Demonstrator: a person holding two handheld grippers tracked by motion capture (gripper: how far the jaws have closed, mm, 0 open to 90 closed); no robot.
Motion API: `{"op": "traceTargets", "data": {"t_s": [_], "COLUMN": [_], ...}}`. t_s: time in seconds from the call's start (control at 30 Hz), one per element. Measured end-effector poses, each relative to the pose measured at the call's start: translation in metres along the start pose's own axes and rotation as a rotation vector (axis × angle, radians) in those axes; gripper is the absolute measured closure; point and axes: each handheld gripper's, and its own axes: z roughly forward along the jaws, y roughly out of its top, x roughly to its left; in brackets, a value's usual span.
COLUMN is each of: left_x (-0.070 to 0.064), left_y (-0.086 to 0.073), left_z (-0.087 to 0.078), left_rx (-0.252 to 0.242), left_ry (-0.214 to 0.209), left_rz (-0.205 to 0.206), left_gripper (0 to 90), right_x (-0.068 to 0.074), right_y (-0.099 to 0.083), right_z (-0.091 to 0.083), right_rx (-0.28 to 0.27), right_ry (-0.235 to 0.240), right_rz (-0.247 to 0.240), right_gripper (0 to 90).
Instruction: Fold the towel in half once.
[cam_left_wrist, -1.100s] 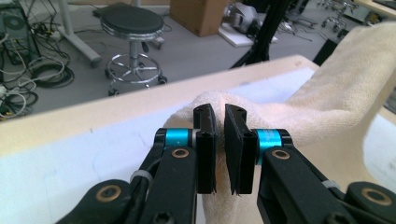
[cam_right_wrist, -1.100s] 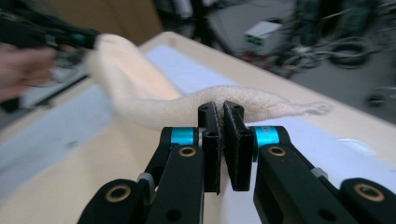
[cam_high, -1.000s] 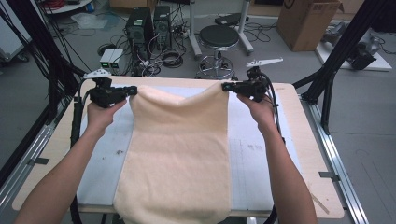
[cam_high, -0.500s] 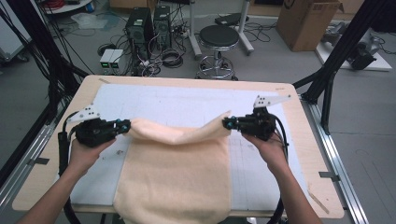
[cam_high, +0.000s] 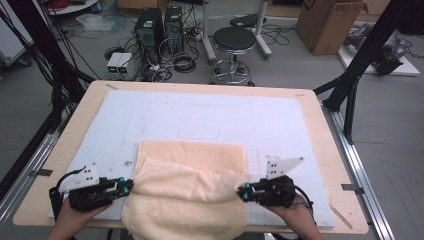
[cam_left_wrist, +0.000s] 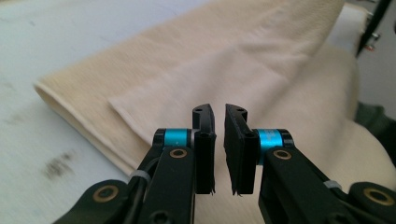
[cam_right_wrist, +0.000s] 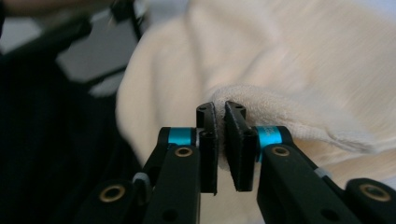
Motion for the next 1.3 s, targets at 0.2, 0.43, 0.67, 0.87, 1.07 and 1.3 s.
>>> {"op": "traceTargets", "data": {"t_s": [0.2, 0.43, 0.67, 0.87, 1.07, 1.3], "left_x": [0.015, 0.037, 0.054, 0.049, 0.039, 0.021], "left_y": [0.008, 0.028, 0.022, 0.023, 0.026, 0.025], "left_z": [0.013, 0.056, 0.075, 0.077, 0.067, 0.043], "left_rx": [-0.006, 0.029, 0.155, 0.185, 0.147, 0.066], "left_ry": [-0.002, 0.048, 0.056, 0.065, 0.070, 0.044], "left_rz": [-0.030, -0.045, -0.110, -0.070, -0.033, -0.013], "left_gripper": [64.4, 52.5, 49.6, 72.4, 84.6, 85.2], "right_x": [-0.008, -0.044, -0.057, -0.055, -0.051, -0.032], "right_y": [-0.010, 0.009, 0.006, 0.004, 0.007, 0.014], "right_z": [-0.004, 0.010, 0.032, 0.038, 0.033, 0.020], "right_rx": [0.032, -0.009, 0.136, 0.204, 0.160, 0.063], "right_ry": [-0.017, -0.155, -0.154, -0.134, -0.109, -0.060], "right_rz": [0.063, 0.106, 0.142, 0.116, 0.103, 0.067], "right_gripper": [55.3, 51.2, 50.5, 71.4, 81.6, 81.8]}}
